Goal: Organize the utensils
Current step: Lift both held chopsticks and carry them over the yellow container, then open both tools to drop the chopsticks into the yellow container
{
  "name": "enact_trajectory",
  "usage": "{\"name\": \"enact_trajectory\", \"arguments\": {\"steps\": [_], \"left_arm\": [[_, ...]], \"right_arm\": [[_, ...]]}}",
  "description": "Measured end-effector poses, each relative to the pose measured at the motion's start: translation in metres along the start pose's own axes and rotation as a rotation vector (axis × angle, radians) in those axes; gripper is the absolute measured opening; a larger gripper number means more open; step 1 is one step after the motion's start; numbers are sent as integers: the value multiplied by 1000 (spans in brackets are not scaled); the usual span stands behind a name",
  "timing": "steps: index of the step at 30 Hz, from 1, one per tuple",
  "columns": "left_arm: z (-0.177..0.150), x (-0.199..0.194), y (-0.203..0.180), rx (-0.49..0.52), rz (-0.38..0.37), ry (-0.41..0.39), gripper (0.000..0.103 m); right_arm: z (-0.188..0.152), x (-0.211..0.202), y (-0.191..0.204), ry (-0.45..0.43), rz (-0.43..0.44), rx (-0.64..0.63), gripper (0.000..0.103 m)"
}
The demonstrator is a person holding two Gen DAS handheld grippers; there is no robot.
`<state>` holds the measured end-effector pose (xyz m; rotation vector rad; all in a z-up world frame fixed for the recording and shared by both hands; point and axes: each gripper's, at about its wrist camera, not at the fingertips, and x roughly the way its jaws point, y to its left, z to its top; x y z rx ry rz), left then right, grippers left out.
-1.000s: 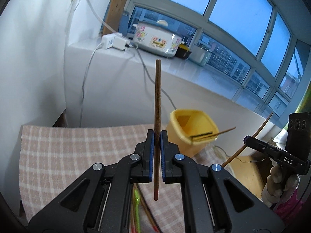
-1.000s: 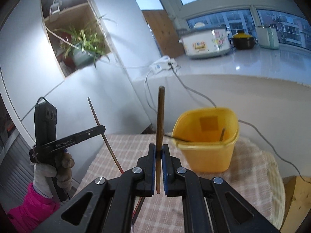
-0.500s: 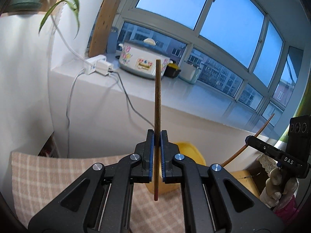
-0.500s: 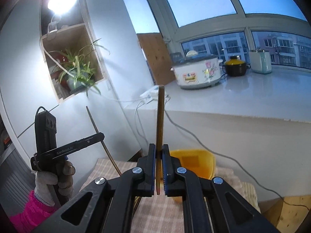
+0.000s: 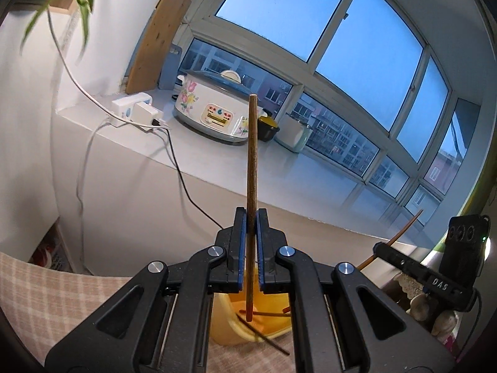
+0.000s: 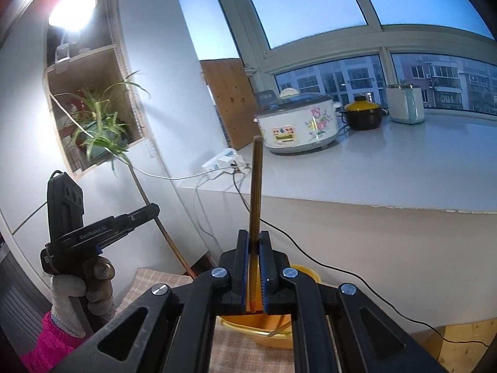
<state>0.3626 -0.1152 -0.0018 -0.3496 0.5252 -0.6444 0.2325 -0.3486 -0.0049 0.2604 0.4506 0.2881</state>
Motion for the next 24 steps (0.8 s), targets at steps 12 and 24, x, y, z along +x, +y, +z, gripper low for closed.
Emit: {"name": "enact_trajectory", "arguments": {"steps": [12,24], "left_arm": [[-10,45,4,-3,15,47,4],[-29,63,-8,64,53,94,4]], "right_arm": [[-4,33,-26,72,-23,28,4],[-16,57,-33,139,-22,40,4]]}}
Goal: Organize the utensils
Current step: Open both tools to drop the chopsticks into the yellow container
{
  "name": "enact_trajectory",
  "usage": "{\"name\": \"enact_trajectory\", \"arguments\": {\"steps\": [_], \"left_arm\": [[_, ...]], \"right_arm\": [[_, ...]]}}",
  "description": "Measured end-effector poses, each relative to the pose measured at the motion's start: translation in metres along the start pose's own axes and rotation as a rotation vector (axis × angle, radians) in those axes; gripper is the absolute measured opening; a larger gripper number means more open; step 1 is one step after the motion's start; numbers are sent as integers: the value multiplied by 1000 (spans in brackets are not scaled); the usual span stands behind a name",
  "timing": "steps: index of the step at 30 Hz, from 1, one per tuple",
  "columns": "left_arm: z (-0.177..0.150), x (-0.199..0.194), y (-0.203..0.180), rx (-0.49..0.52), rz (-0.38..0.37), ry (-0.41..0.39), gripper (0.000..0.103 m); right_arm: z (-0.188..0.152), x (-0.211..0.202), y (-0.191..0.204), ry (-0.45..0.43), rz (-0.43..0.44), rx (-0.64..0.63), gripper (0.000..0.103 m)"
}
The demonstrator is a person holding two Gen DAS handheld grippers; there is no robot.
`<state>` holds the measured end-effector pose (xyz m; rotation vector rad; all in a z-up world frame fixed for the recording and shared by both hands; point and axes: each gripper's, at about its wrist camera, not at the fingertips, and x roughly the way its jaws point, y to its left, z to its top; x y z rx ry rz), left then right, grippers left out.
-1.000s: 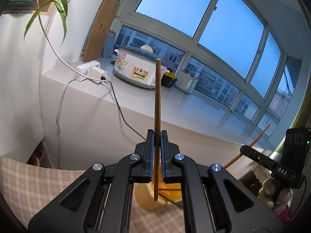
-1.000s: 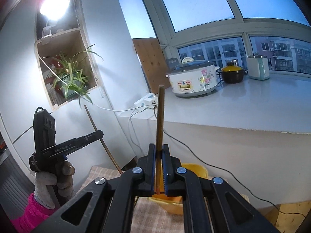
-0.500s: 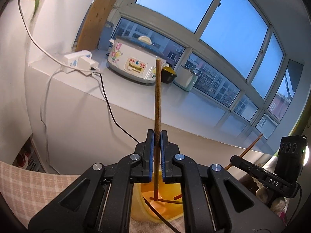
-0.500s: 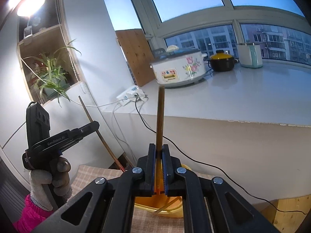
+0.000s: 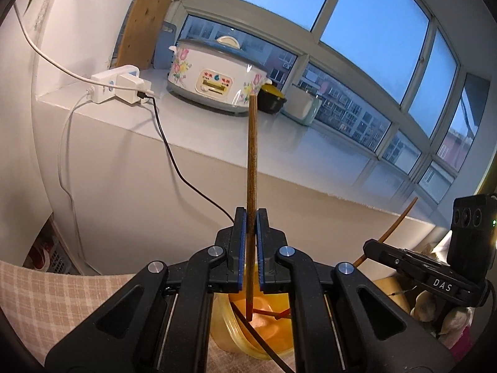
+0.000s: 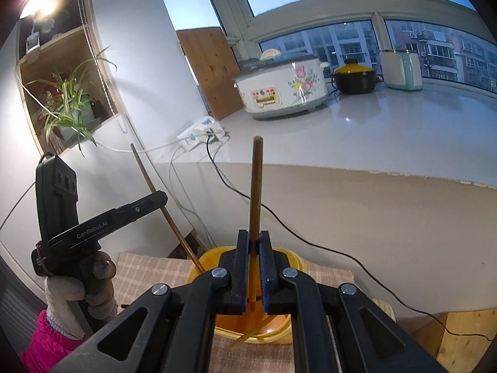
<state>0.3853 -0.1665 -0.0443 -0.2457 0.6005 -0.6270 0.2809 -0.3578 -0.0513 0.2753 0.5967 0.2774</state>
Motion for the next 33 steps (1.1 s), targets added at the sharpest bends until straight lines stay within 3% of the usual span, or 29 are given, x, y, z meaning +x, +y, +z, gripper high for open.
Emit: {"name": "enact_trajectory", "arguments": {"steps": [13,16,18,19,33], "left_arm": [[-11,0,-18,117,55,8,4],[-12,-4,-19,126,53,11,4],[-14,-7,-20,130,58,8,5],[-14,-9,-20,129,59,5,6],[-13,-55,-24,130,70,-58,7]], "right_arm": [[-18,11,-5,57,-18,7,4],[-19,8,-3,54,-36,-8,10],[-19,3,-2,42,-41,-7,32],[-19,1,-2,37,-45,-7,36],[-17,-43,6,-63,-98,0,41]]}}
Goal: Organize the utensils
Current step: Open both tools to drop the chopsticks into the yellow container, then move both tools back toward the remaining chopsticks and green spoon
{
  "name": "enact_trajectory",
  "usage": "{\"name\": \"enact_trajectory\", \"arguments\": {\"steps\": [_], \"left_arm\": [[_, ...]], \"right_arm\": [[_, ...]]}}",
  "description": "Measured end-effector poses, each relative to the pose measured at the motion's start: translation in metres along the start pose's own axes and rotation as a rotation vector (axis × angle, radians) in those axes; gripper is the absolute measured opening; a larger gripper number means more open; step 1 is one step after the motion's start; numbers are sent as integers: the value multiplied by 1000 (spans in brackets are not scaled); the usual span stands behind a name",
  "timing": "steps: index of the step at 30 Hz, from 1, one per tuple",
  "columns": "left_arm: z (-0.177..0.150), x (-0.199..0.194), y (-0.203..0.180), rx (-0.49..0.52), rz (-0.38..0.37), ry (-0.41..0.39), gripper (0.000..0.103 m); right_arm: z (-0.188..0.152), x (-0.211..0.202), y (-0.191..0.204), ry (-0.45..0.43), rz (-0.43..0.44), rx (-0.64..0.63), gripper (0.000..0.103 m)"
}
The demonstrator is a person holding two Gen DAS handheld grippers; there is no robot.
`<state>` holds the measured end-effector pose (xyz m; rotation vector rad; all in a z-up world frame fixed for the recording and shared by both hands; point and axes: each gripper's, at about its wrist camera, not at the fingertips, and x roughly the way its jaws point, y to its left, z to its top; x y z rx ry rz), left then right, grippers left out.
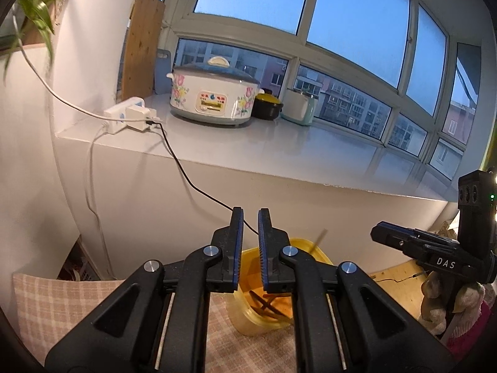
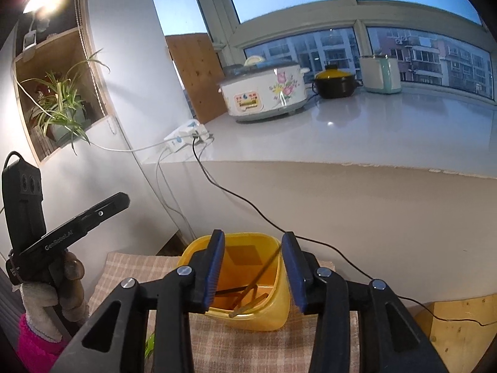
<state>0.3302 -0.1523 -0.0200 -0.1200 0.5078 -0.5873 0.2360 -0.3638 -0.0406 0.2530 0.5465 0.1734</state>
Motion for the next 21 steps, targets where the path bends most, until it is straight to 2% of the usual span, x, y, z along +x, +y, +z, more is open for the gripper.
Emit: {"name": "enact_trajectory", "arguments": {"steps": [7,10,13,16,21], "left_arm": [[-4,-33,7,8,29,-19,7],[-12,-46,14,11,44,-7,7],[-24,-60,24,12,61,19,9],[-40,-70,38,-12,71,61,22],[-69,-77,59,-32,99,148,23]], "right_arm": [[-1,-37,14,-58,20,-11,44],[-7,-49,20,-55,48,-2,48],[-19,-58,32,-37,79,-21,48],[-34,-60,43,-8,108,-40,50],[-61,-51,57,71,162,-35,52]]}}
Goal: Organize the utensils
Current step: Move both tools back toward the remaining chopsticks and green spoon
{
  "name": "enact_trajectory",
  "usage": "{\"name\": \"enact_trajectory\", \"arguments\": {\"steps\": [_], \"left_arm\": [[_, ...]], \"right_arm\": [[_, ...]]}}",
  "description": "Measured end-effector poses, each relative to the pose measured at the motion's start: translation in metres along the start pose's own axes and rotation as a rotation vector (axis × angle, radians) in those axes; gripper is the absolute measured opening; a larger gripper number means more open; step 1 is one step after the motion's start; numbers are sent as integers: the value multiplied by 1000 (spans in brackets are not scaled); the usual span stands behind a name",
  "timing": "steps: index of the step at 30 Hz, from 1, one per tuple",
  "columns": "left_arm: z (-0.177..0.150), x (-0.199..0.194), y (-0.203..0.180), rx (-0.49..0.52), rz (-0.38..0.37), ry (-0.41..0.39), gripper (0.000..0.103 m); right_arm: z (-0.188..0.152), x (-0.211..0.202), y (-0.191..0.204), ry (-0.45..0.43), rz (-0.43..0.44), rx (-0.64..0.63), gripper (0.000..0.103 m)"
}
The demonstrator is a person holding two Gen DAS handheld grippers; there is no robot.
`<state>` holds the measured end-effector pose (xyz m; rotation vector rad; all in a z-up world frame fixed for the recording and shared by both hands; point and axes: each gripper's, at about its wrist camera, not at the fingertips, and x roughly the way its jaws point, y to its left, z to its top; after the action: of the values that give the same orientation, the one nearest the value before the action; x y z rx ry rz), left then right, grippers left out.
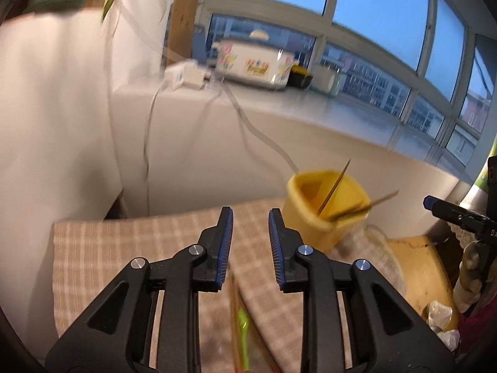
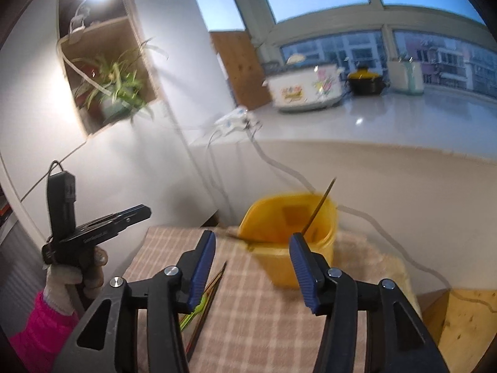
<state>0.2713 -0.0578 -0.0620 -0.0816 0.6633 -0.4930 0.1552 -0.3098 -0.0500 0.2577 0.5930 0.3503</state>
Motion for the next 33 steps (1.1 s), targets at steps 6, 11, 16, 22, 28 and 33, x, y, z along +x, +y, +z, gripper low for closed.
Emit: {"name": "enact_trajectory", "arguments": {"steps": [6,11,16,22,28,33], "left_arm": [[-47,26,17,-17,-6,181,23],[-83,57,19,-16,-23,330,22],[-111,78,20,-13,-30,422,22],[-125,87,14,36,8,442,22],[-132,95,14,46,-1,464,22],[-130,98,15,55,3,466,18]], "right_arm": [[-35,30,12,110,30,-1,53],[-65,58,19,219,54,7,54],[-87,81,23,289,68,15,54],[-100,100,24,335,70,30,53],[-106,110,28,361,74,24,52],[-108,118,32,386,76,13,45]]}}
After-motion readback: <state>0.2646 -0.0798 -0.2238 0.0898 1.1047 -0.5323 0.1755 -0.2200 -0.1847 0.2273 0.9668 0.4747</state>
